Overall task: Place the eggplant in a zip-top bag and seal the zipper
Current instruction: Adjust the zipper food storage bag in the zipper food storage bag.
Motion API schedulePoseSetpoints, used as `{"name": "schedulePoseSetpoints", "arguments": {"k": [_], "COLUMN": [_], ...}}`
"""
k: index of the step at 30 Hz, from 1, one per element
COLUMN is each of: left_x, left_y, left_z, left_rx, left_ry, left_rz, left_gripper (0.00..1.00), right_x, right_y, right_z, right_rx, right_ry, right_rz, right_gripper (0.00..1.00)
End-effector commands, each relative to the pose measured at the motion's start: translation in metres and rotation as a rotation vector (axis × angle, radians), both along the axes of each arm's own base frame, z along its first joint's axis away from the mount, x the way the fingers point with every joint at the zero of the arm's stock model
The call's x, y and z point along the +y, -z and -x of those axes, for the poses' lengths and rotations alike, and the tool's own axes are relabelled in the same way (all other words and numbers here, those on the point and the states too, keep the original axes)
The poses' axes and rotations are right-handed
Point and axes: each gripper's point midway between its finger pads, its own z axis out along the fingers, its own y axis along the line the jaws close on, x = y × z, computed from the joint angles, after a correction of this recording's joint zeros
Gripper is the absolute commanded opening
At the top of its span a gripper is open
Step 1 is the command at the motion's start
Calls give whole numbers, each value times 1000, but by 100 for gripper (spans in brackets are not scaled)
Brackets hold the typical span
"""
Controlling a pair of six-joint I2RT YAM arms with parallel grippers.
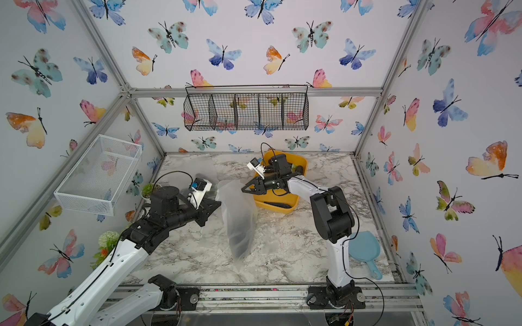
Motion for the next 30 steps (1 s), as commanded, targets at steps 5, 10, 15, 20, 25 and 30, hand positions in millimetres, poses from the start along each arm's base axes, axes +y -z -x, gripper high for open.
{"name": "schedulePoseSetpoints", "arguments": {"k": [5, 10, 15, 20, 25, 30], "left_x": [22, 29, 11, 3, 0, -9], "left_y": [-17, -25, -27, -41, -50, -41], "left_z": [-18, -24, -30, -35, -32, -20], "left_rx": [-58, -66, -75, -133, -161, -148], "left_ry": [-139, -184, -106, -70, -26, 74], "left_rz": [-31, -26, 22, 46, 19, -11], "left_gripper": [0, 0, 0, 0, 0, 0], "right_x": [-8, -44, -77, -89, -91, -75], "right_y": [-35, -72, -74, -62, -89, -149], "right_z": [-18, -39, -21, 15, 15, 23], "right_rx": [-103, -193, -144, -119, -194, -482], "right_ry": [181, 529, 686, 662, 661, 492], "right_rz": [34, 139, 237, 297, 271, 183], "right_gripper": [8, 8, 10, 16, 34, 41]}}
